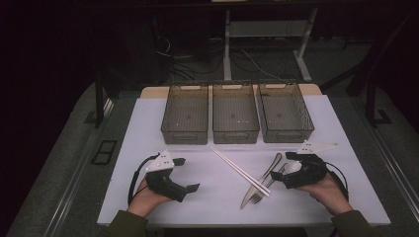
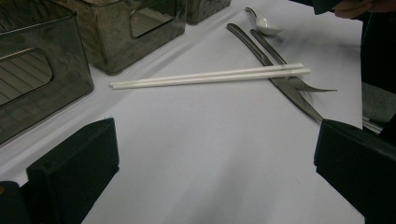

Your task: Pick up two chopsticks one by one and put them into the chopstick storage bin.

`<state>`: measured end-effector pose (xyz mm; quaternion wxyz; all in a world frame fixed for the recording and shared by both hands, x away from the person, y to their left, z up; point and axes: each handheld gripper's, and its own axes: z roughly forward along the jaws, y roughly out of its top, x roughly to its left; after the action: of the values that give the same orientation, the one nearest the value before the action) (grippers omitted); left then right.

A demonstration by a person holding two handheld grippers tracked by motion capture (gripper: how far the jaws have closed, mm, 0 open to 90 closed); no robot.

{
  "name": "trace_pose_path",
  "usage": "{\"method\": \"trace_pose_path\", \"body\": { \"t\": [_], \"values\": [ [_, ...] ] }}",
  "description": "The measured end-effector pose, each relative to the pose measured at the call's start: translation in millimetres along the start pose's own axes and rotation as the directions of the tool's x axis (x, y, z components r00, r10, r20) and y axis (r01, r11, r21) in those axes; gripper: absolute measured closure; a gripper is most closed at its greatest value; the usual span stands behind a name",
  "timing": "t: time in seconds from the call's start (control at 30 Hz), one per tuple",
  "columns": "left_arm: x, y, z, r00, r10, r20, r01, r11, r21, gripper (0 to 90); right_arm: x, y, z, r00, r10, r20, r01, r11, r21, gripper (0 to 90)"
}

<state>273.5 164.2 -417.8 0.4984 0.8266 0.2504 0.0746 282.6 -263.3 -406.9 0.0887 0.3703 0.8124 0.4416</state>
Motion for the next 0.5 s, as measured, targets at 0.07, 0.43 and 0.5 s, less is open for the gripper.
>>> {"method": "trace_pose_path", "body": {
  "t": [0.07,0.43,0.5],
  "values": [
    [0.2,-0.1,-0.2,1.0000,-0.002,-0.001,0.002,1.0000,-0.001,0.0,1.4,2.0,2.5,1.0000,-0.004,-0.005,0.004,1.000,0.007,3.1],
    [0.5,0.1,-0.6,1.0000,-0.004,-0.001,0.004,1.0000,-0.002,0.0,8.6,12.7,19.7,0.9991,-0.028,-0.033,0.029,0.999,0.041,5.1],
    [0.8,0.1,-0.5,1.0000,-0.003,0.001,0.003,1.0000,-0.002,0.0,9.8,14.7,23.4,0.9989,-0.030,-0.036,0.032,0.998,0.052,6.4]
  ]
}}
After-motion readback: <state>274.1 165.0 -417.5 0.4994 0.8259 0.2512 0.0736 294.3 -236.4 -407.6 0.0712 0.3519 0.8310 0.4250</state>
